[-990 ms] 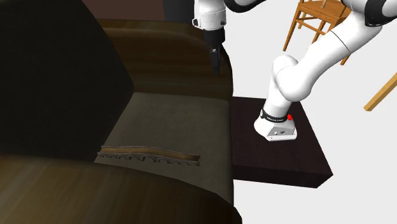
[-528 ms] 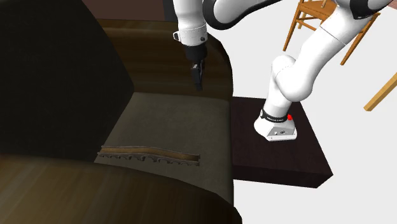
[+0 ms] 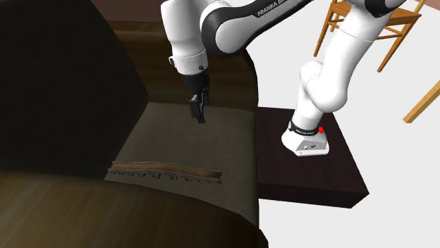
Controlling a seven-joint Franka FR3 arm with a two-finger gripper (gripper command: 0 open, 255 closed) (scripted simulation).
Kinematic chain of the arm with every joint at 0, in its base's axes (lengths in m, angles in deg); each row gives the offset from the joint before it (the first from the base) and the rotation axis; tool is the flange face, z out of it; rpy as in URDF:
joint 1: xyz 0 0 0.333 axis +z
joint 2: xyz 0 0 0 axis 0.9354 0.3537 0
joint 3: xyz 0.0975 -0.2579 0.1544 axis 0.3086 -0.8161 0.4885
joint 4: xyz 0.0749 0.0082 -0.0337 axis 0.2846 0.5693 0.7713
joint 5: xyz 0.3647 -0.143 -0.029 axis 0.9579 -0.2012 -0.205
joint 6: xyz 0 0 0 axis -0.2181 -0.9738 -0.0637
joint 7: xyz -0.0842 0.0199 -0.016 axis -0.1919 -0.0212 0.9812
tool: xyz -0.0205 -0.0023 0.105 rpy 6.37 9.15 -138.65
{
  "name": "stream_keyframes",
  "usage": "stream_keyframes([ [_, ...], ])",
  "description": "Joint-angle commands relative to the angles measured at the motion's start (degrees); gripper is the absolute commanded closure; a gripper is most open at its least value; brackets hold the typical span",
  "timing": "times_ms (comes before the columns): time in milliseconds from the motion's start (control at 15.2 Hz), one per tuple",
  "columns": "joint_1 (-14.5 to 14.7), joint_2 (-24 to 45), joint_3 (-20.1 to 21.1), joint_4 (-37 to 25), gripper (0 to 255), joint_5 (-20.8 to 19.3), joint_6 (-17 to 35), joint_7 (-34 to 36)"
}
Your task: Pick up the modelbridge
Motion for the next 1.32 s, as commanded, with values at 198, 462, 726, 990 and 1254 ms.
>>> stream_keyframes([
  [198,1.57,11.15,3.09,-8.77,0,-2.58,2.83,5.38],
  [462,3.49,19.83,4.65,-16.7,0,-5.58,3.6,9.62],
  [726,6.19,28.9,5.32,-26.11,0,-8.98,3.07,13.51],
  [990,8.51,35.49,5.24,-33.04,0,-11.28,2.57,15.74],
  [1254,8.57,36.45,5.07,-31.3,0,-11.59,5.23,15.79],
])
